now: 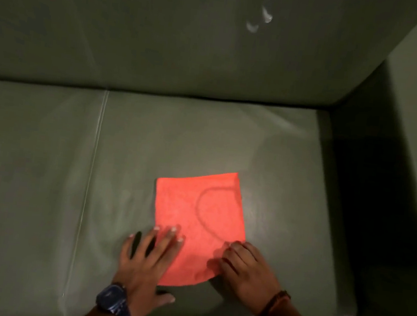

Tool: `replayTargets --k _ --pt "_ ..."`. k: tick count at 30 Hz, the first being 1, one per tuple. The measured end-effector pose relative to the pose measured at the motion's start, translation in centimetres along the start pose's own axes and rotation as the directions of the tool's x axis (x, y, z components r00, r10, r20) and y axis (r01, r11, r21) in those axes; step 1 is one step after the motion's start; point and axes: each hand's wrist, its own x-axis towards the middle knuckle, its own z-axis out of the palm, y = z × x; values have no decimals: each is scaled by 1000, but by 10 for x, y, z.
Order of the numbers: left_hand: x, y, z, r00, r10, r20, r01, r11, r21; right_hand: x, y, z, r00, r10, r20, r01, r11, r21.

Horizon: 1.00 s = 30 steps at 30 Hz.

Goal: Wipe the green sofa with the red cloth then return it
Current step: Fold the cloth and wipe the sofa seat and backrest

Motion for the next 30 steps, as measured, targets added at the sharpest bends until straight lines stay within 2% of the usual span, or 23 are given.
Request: replayTargets --k 1,3,6,10,12,13,14,15,17,18,19,21,22,23,25,26,28,29,30 --pt "8 1 -2 1000 23 -19 -22 999 22 6 3 -4 1000 -25 -18 25 1000 3" --pt "25 0 -6 984 74 -164 -68 997 42 20 15 -19 999 -54 5 54 998 28" --pt "54 -10 -40 917 60 -394 -111 988 -109 53 45 -69 1000 -20 23 19 998 55" --pt "84 -9 -94 867 70 -493 -191 961 -201 76 73 -130 999 47 13 -48 992 117" --pt "118 -4 -149 822 71 -565 -233 947 -220 101 101 -174 992 104 -77 -97 990 99" --pt "143 -3 -186 806 65 -589 -243 942 -229 118 119 -203 974 149 -169 -140 988 63" --pt "168 -2 -222 793 47 -607 -243 939 -244 135 135 -229 930 205 -304 -208 978 25" --pt "195 -1 -257 776 30 -630 -235 941 -245 151 149 -253 835 258 -486 -301 954 -10" --pt "244 0 -318 716 -52 -696 -188 946 -263 183 161 -278 506 276 -817 -438 898 33" --pt "264 -1 -343 693 -103 -714 -142 951 -276 201 159 -279 367 246 -897 -430 900 71" --pt "280 -4 -362 682 -137 -719 -93 958 -271 219 155 -272 337 242 -910 -403 910 93" --pt "303 -14 -382 663 -116 -739 -60 976 -208 258 151 -252 498 403 -767 -413 889 199" --pt "306 -21 -385 653 -43 -756 -84 988 -130 276 154 -242 542 510 -668 -465 844 267" --pt "305 -31 -382 628 67 -775 -111 994 -4 292 159 -234 533 584 -612 -522 796 306" --pt "292 -58 -369 609 248 -754 -65 962 264 318 169 -224 431 657 -618 -617 715 330" --pt "284 -75 -363 617 276 -737 -9 939 344 329 171 -221 362 671 -646 -643 682 348" --pt "272 -112 -352 689 268 -673 63 904 424 351 165 -208 242 684 -688 -652 640 406" --pt "268 -127 -349 731 264 -629 67 890 452 360 159 -201 220 678 -701 -640 643 421" --pt "266 -138 -346 764 261 -590 63 880 471 367 153 -193 230 662 -713 -629 660 410"
